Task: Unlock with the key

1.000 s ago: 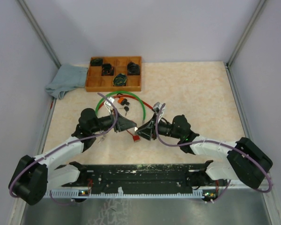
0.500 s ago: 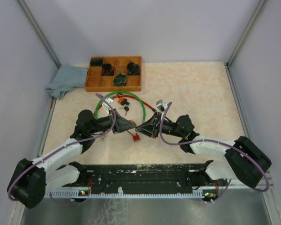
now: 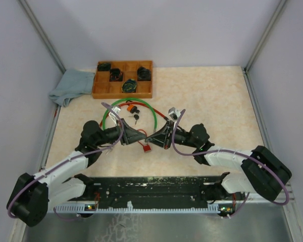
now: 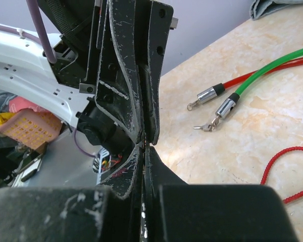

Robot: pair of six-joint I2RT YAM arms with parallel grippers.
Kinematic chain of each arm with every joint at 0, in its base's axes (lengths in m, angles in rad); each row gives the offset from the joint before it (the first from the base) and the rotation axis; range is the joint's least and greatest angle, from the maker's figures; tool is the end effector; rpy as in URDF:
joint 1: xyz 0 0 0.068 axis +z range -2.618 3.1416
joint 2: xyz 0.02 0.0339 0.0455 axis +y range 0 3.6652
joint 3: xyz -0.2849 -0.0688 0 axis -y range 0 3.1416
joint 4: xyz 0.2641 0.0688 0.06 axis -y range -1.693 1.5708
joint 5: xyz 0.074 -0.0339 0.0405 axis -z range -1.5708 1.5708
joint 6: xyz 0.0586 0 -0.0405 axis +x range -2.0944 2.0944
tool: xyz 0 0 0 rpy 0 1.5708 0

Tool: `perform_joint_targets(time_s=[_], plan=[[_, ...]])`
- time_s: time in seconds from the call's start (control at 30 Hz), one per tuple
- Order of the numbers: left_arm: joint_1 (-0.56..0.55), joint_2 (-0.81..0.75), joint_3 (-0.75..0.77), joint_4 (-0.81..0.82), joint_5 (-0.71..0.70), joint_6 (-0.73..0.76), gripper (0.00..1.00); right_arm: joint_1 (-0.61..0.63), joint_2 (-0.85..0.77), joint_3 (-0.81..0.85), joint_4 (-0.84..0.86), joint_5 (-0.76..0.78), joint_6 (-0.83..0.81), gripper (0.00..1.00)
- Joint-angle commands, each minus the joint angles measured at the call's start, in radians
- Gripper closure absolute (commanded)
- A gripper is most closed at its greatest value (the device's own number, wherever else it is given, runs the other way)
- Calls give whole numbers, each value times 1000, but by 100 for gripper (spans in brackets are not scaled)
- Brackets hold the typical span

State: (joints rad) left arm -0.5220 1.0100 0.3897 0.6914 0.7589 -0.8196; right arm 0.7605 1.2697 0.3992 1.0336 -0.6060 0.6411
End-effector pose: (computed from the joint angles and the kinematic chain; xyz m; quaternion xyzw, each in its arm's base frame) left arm 0.1831 -0.1519 0.2583 0.1742 0.6662 -0.6203 0.3755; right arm 0.1741 0.2118 0.2421 -0.2639 0.6030 0.6168 0.4316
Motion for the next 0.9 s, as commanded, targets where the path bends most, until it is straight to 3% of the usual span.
perform_joint_targets(time_s=[0.0, 0.1, 0.27, 0.73, 0.87], plan=[[-5, 3, -23, 63, -9, -25, 84, -4, -18, 7, 97, -9, 15, 100], [-4, 4, -30, 73, -10, -29, 86, -3, -17, 5, 98, -5, 21, 100], [-6, -1, -35, 84, -15, -34, 100, -5, -16, -1, 104, 10, 30, 100], [-5, -117, -58, -25, -142, 33, 100, -19, -86, -46, 23, 150, 70, 99], [-5, -126, -52, -30, -151, 37, 100, -21, -112, -43, -33, 159, 30, 75]])
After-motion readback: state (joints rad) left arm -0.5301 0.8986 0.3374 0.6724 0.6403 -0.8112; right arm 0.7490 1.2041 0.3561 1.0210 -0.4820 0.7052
